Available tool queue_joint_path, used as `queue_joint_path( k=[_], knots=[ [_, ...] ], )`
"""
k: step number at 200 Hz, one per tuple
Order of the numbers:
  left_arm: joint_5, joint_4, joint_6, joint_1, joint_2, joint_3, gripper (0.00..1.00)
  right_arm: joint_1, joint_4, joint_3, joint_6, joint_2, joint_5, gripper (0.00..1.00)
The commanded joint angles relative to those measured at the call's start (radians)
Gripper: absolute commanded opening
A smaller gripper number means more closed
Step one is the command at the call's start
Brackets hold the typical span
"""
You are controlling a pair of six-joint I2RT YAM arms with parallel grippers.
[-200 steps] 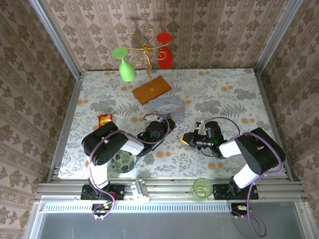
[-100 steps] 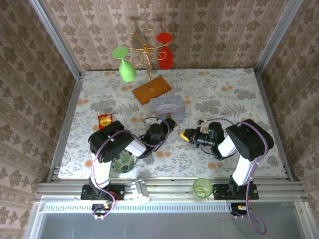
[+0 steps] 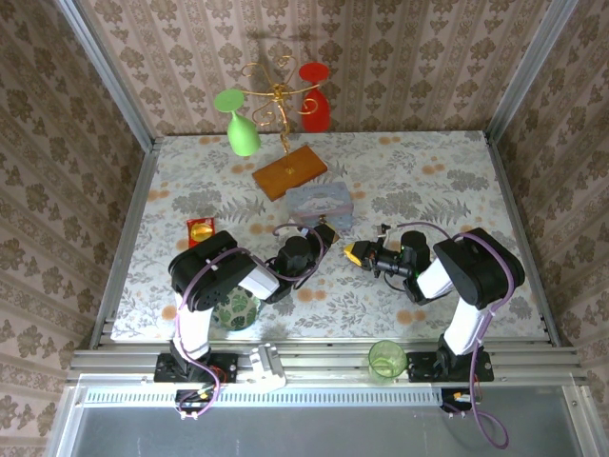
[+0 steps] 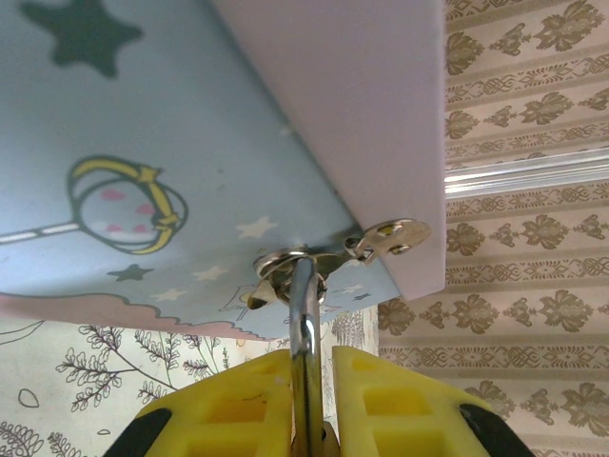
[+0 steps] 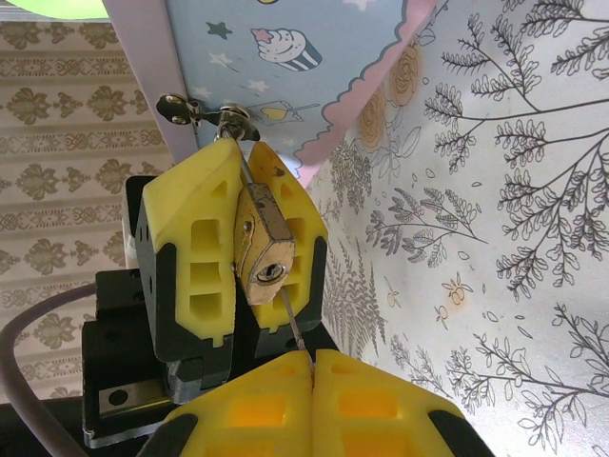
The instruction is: Unlock a padlock with a key
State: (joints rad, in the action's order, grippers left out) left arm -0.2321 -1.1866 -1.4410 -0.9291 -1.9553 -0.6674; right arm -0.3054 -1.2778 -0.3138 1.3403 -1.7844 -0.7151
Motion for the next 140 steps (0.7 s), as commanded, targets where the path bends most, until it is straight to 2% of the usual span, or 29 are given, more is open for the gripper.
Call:
queue_joint_path(
  k=[1, 54, 140],
  knots=[
    [0.015, -0.113, -0.017, -0.006, 0.0, -0.027, 0.0, 0.008, -0.035, -0.018, 0.011, 0.002, -0.009, 0.0],
    [0.031, -0.113, -0.016, -0.006, -0.003, -0.022, 0.0, 0.017, -0.037, -0.047, 0.022, 0.005, -0.037, 0.0],
    [0.025, -0.111, -0.01, -0.01, -0.022, -0.049, 0.0, 0.02, -0.027, 0.024, -0.007, 0.019, -0.039, 0.0]
  ],
)
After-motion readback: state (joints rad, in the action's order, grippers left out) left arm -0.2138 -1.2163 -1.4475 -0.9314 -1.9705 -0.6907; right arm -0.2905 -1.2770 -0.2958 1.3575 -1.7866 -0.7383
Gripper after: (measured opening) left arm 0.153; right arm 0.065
